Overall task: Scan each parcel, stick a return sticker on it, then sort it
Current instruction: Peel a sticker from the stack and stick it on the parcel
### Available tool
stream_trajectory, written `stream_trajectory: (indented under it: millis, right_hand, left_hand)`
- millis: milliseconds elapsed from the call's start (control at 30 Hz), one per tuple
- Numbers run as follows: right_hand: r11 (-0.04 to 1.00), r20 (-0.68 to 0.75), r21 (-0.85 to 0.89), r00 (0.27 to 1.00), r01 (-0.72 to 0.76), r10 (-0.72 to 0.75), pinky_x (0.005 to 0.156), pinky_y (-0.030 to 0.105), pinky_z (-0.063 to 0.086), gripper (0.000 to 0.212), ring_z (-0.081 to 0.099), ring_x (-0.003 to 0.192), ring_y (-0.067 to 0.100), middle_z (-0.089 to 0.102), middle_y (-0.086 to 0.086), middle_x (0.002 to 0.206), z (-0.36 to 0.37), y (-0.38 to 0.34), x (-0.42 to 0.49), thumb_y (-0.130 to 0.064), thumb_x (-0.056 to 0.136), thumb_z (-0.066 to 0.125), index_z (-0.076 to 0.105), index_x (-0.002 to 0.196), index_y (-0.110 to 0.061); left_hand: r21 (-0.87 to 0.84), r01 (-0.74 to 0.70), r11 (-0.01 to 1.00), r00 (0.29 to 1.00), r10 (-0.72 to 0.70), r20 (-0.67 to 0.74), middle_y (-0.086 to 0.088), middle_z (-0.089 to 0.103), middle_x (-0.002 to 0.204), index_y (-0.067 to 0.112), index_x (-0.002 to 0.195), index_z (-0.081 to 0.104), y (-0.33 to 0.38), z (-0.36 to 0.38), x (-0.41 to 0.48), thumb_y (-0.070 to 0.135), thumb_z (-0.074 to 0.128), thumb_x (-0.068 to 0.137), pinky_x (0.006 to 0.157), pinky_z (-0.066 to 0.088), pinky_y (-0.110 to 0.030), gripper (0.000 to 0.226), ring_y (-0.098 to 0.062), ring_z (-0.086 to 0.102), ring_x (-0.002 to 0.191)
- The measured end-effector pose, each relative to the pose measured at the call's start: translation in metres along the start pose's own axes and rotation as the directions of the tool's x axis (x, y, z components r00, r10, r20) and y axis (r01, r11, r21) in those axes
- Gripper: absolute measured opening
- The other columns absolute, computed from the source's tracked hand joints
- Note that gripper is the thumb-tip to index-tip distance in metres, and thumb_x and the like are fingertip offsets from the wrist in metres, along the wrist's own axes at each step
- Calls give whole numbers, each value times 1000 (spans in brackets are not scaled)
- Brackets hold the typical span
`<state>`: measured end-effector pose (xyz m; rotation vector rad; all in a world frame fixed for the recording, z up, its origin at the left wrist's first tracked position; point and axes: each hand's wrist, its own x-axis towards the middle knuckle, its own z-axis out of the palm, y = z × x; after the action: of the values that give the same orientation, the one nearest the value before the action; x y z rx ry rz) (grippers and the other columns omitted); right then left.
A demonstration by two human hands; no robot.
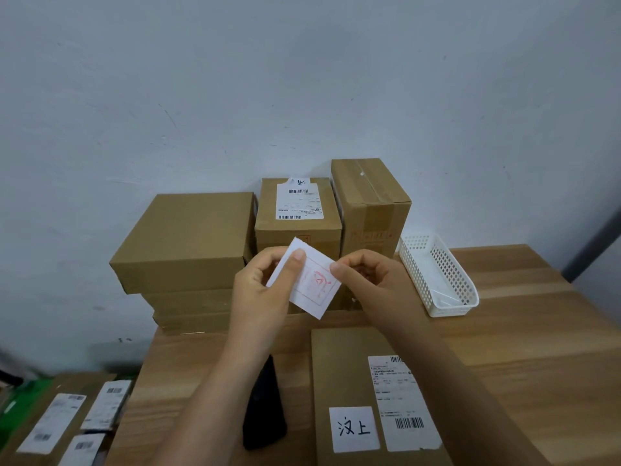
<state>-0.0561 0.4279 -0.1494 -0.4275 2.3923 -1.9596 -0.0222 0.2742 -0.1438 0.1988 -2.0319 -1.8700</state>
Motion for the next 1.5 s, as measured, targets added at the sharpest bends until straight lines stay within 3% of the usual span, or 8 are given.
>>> stream_trajectory:
  millis: [133,267,333,600,767,1167,1300,1500]
  right_hand:
    - [998,45,-56,999,10,-8,60,14,49,16,70,77,6,72,-13,80,0,-1,1,-25,92,62,69,83,-14]
    - [997,26,-62,999,47,-46,70,42,58,13,71,79,18,71,-4,78,-5,-6,6,-24,92,62,71,86,-16]
    - [992,39,-89,996,86,-82,71,46,57,12,70,80,21,71,-4,80,-8,-10,9,-24,93,62,71,87,-18]
    - [977,166,-149,978,151,-126,65,28,56,16,68,79,23,72,-4,80,-15,-15,14,-17,93,61,71,82,-23]
    - [980,198,-157,976,121,-88,72,45,59,16,69,81,22,71,-2,80,-14,-11,12,-16,93,60,67,79,-22]
    - [979,251,-150,963,138,-97,75,37,58,16,67,82,21,69,-4,79,-17,-11,10,-16,93,60,67,80,-21]
    - [978,270,-152,958,140,-96,69,26,55,14,66,79,18,68,-8,78,-18,-11,8,-17,93,59,66,81,-21]
    - [992,235,-78,969,101,-81,73,46,56,16,66,83,32,68,5,82,-18,-8,4,-19,96,56,65,83,-18]
  left_hand:
    - [12,-7,1000,1000,7,-6,18,67,82,24,90,69,-2,-2,4,29,60,93,54,48,-12,11,3,64,79]
    - [99,-64,993,994,55,94,10,67,80,15,80,68,-2,-4,6,22,62,92,56,48,-13,14,-4,65,75]
    - [134,-86,987,988,66,142,9,67,78,15,76,68,-1,-5,6,19,64,90,56,48,-13,15,-6,65,73]
    - [247,-186,951,958,120,260,12,67,74,22,69,66,2,-7,6,21,66,88,58,49,-12,18,-4,65,70]
    - [269,-185,945,953,106,283,10,68,74,21,69,67,1,-8,5,21,66,87,59,51,-15,18,-5,66,70]
    - [292,-181,939,943,81,322,9,68,74,24,68,67,0,-8,4,24,68,87,58,51,-15,19,-7,66,70]
    - [301,-180,937,942,76,327,10,68,74,24,69,67,-1,-9,3,27,68,87,59,51,-19,18,-7,67,70]
    - [246,-140,959,964,75,257,15,65,90,29,90,65,-8,-9,2,37,73,78,62,54,-23,17,0,63,87]
